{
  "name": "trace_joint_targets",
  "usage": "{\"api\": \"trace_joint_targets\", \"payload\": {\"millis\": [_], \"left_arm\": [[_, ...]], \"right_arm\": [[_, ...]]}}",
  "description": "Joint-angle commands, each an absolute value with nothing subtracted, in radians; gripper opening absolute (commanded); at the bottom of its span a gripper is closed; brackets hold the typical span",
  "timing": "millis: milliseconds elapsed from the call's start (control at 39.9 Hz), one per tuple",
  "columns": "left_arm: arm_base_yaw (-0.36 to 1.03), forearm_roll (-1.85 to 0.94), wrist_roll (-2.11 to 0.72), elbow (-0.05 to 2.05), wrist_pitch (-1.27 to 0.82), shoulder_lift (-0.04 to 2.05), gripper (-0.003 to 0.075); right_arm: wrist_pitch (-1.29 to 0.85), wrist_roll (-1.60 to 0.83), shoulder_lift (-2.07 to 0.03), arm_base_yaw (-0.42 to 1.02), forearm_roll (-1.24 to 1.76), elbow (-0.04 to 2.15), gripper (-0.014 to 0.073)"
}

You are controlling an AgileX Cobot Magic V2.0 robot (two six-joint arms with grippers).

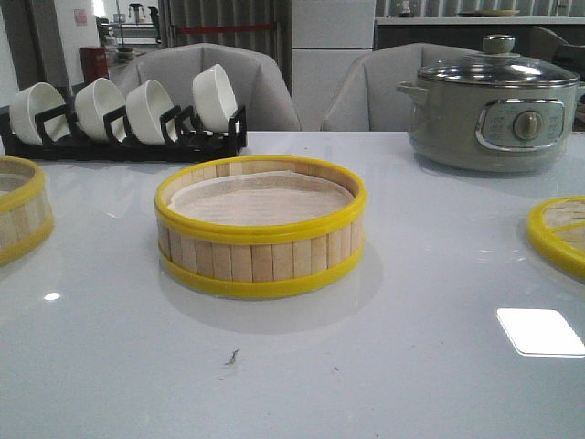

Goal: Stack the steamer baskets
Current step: 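Grasp the rim of the second bamboo steamer basket with the left gripper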

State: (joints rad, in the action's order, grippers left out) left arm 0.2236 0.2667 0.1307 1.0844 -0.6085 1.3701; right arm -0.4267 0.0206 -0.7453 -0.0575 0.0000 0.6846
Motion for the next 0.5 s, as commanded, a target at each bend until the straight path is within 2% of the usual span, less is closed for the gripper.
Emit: {"api": "trace_joint_targets", "payload": {"millis": [0,226,476], "left_arm": [[0.229,0.279,0.142,1.141,-0.537,1.444,0.0417],[0.196,0.280,0.181,1.229,-0.540,1.624,0.0417],[0.164,0.259,0.181,1.303,-0.527,1.717,0.0391]], "right_arm": [[-0.356,0.018,-0.747,-0.059,0.000,0.722,0.0438],[-0.370,0.018,-0.747,-0.059,0.000,0.722,0.0438],[-0.375,0.018,-0.747,-0.059,0.000,0.722,0.0438]]}}
